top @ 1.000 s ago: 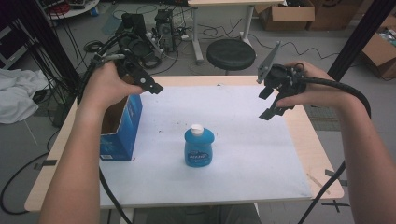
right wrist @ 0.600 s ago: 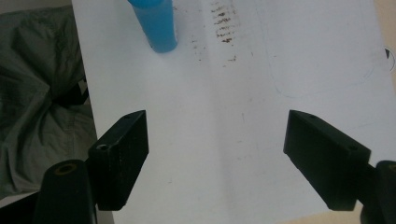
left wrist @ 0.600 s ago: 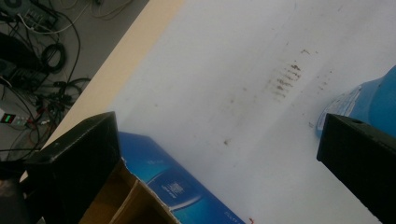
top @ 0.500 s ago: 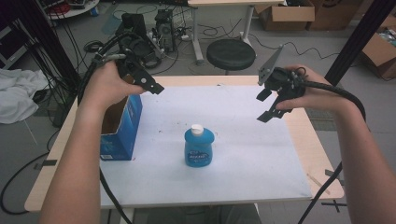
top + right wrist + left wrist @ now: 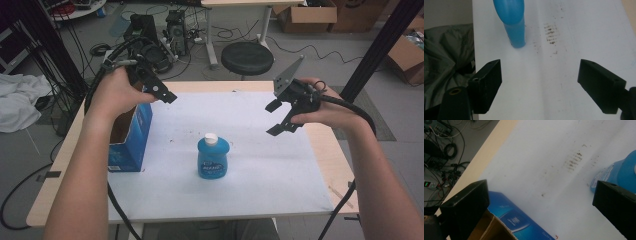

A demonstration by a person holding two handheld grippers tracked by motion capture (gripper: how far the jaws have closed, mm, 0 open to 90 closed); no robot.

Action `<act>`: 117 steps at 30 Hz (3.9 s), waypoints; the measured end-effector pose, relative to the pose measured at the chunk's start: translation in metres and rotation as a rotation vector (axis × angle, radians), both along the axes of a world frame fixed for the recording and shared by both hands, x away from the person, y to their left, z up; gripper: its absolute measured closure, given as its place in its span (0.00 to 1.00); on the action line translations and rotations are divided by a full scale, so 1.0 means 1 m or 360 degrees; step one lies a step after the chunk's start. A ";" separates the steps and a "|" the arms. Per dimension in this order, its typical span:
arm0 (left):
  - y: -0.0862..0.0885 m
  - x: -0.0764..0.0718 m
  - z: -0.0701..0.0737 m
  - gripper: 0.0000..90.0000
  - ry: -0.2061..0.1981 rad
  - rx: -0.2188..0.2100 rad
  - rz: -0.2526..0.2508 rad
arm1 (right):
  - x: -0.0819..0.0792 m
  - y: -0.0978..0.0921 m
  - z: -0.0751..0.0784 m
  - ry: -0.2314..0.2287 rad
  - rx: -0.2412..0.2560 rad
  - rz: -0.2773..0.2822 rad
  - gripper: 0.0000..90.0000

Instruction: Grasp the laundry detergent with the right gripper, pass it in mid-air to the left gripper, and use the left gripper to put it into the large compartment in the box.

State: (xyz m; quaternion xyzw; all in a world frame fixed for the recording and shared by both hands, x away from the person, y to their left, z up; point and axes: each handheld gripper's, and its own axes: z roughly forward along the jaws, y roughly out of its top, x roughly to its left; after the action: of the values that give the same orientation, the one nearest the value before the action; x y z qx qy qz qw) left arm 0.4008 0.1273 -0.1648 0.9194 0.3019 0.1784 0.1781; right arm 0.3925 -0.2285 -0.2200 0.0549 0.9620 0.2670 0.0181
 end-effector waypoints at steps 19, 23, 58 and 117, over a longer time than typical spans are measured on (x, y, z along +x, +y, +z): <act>-0.002 -0.001 -0.001 0.02 0.0003 -0.0002 -0.0008 | -0.002 0.026 -0.046 0.0044 0.0254 0.0076 0.19; -0.001 -0.002 0.000 0.01 -0.0011 -0.0016 0.0000 | -0.002 0.033 -0.056 0.0059 0.0276 0.0092 0.19; 0.000 -0.003 -0.005 0.01 0.0009 -0.0009 -0.0021 | -0.009 0.095 -0.114 0.0165 0.0363 0.0205 0.21; -0.022 -0.021 0.001 0.01 0.0167 -0.0110 -0.0402 | 0.003 0.093 -0.087 0.0193 0.0429 0.0261 0.49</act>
State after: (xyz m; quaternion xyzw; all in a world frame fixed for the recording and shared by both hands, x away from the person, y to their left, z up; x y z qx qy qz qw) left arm 0.3796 0.1051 -0.1634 0.9515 0.1985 0.0957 0.2147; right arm 0.3953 -0.1353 -0.3069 -0.0060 0.9181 0.3903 -0.0693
